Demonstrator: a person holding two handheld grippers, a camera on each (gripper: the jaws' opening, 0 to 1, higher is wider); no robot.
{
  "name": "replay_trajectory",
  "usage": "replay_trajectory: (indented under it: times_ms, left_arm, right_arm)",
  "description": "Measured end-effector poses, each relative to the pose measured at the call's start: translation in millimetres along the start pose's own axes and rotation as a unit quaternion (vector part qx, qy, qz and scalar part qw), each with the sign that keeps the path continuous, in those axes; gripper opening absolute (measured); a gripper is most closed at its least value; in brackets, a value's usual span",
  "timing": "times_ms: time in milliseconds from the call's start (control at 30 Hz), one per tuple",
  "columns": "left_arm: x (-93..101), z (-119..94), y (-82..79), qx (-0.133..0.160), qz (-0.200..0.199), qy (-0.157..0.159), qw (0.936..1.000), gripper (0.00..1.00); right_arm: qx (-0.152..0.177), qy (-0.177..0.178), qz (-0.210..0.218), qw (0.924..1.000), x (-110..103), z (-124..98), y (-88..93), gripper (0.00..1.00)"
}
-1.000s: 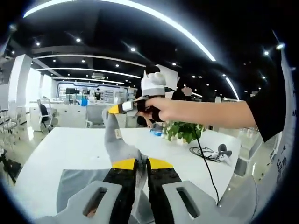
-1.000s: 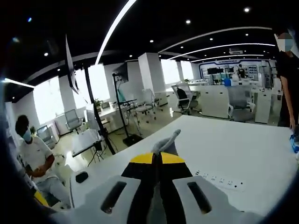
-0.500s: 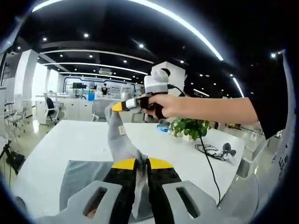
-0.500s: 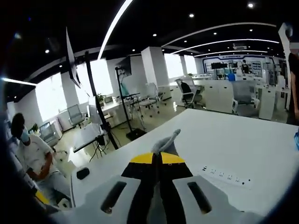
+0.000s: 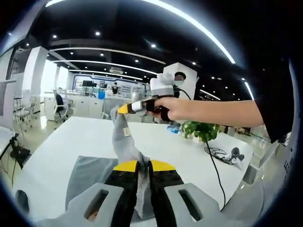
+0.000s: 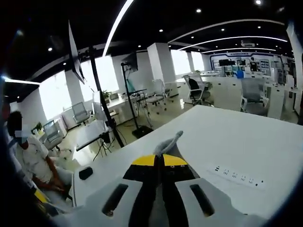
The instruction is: Fold the towel on the table until its edges align and the towel forms a compact rectangular stack.
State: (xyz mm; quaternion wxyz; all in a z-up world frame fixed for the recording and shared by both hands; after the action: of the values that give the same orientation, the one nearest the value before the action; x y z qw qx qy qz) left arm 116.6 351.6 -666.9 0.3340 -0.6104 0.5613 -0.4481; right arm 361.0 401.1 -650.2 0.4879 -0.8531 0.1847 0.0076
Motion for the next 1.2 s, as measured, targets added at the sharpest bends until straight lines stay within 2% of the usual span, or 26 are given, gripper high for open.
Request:
replay_trajectory:
  times_ms: [200,433,500,733,1200]
  left_arm:
    - [-14.5,-2,6.9,0.0,-0.011,-0.018,0.9998,0.09]
    - [-32.3,-4,24.9,-0.01,-0.042,-0.042,0.9982,0.09]
    - [-37.4,-4,31.9,-0.016,-0.049,-0.048,0.9975,0.09]
    - [-56.7,-4,55.9,-0.041,-0.074,-0.075,0.9936,0.08]
    - [-96.1,3,90.2,-0.052,-0.123,-0.113,0.9846,0.08]
  right_arm:
    - [-0.013,-0.005,-0.004,0.9999,-5,21,5.5,0.0]
    - [-0.03,-0.01,0.0,0.9995,-9,47,17.6,0.0]
    - [-0.038,-0.002,-0.006,0.9992,-10,55,23.2,0.0]
    - [-0.054,-0.006,-0.011,0.9984,-17,79,35.7,0.01]
    - [-0.078,0.012,-0.01,0.9969,-22,123,55.3,0.01]
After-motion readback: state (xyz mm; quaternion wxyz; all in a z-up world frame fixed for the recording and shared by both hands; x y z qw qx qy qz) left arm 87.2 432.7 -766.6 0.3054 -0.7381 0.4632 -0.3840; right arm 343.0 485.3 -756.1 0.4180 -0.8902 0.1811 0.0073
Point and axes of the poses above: the point that each gripper's makers call its tool centre point, and the gripper's own axes: z roughly forward along the fingers, x roughly to its right, y roughly out of its underside, the point moved 3 cm from there along -z, roughly backward along the fingers, and after that the axes turned 12 degrees about -x, right-handed, at the moved point
